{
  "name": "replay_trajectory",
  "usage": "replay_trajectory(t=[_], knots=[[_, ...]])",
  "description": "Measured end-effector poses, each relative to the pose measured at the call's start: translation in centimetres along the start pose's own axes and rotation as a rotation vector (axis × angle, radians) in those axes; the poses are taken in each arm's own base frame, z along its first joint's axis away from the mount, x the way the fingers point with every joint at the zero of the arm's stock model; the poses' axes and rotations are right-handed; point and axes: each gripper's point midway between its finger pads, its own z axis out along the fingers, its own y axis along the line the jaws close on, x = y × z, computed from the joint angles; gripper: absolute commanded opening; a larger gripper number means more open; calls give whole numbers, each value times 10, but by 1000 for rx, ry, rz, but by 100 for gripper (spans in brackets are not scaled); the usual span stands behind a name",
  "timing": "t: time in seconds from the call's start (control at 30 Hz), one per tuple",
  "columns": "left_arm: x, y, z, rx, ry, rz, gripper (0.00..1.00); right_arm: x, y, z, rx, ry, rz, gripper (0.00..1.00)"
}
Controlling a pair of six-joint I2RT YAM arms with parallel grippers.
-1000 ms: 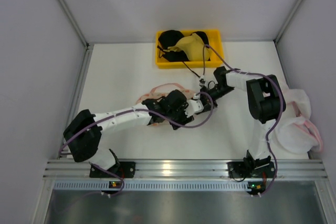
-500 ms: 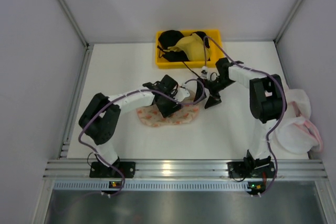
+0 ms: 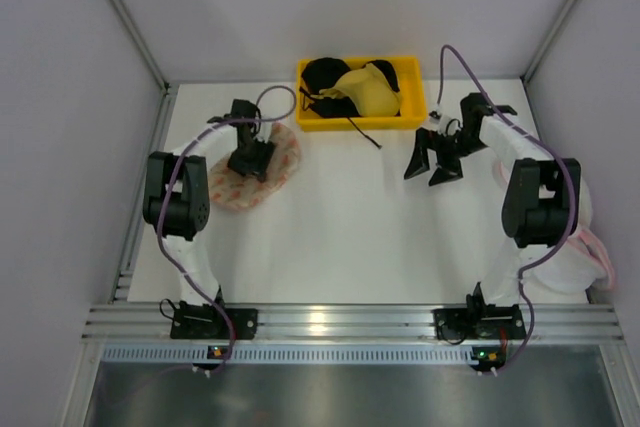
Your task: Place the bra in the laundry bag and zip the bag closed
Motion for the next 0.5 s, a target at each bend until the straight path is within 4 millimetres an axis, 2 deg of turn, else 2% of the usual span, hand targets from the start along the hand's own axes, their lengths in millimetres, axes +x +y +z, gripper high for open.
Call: replay_trajectory(t=[0.07, 0.13, 0.27, 0.4, 0.5], knots=[[-7, 38, 1, -42, 19, -115, 62, 1, -2, -2, 14, -7, -5, 99], [-25, 76, 8, -78, 7, -211, 62, 7, -6, -1, 31, -4, -1, 99], [-73, 145, 22, -137, -84, -329, 63, 19, -16, 1, 75, 15, 8, 99], [-102, 187, 32, -186, -160, -384, 64, 21, -26, -1, 127, 20, -13, 99], [-113, 202, 38, -201, -193, -398, 64, 21, -33, -3, 162, 18, -31, 99]])
